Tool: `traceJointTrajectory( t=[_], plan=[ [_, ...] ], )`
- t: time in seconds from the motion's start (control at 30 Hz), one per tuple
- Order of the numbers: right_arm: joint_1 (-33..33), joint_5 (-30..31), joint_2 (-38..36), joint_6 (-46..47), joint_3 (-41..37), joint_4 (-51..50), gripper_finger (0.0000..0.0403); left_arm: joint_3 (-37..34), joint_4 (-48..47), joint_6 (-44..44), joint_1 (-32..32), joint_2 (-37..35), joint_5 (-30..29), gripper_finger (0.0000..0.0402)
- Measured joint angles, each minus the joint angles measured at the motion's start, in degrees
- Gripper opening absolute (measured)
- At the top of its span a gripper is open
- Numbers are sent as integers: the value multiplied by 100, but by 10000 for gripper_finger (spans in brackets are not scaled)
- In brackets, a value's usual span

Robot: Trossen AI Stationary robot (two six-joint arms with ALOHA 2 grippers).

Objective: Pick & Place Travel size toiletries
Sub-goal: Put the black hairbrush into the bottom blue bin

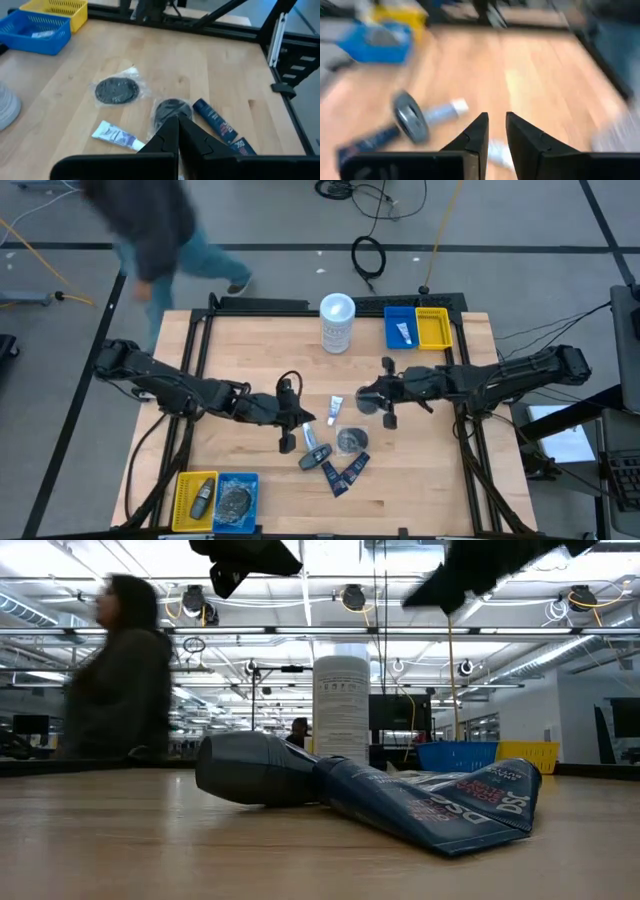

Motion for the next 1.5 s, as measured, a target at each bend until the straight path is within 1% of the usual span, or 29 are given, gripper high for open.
traceJointTrajectory(
  t=[0.07,0.13,0.27,0.4,0.5,0.6,0.73,0.87,1.17,1.23,1.3,1.33,1.5],
  plan=[
    [-6,370,-2,301,-198,-368,70,1,19,2,0,-2,0,1],
    [-18,588,2,566,-472,-454,78,2,74,22,-4,-2,2,5],
    [-96,622,2,1041,-982,-387,109,2,94,35,-4,-2,2,11],
    [-307,638,2,1512,-1448,-361,147,2,115,41,-4,-2,2,9],
    [-453,602,2,1877,-1706,-341,173,2,118,41,-4,-2,2,2],
    [-515,295,2,2289,-1933,-344,193,2,121,41,-4,-2,2,3],
    [-515,-64,2,2754,-2131,-344,209,2,122,41,-4,0,2,14],
    [-517,-269,2,2978,-2207,-348,215,2,123,78,-4,0,2,19],
    [-517,-296,0,3354,-2239,-524,208,2,123,134,-4,3,2,2],
    [-517,-305,0,3492,-2356,-360,208,2,123,131,-4,3,2,7],
    [-524,-470,0,3660,-2529,-120,208,2,123,138,-4,3,3,13],
    [-530,-567,0,3718,-2628,56,208,2,123,140,-4,3,2,16],
    [-532,-586,-12,4125,-3086,1077,208,2,123,152,-4,4,2,20]
  ],
)
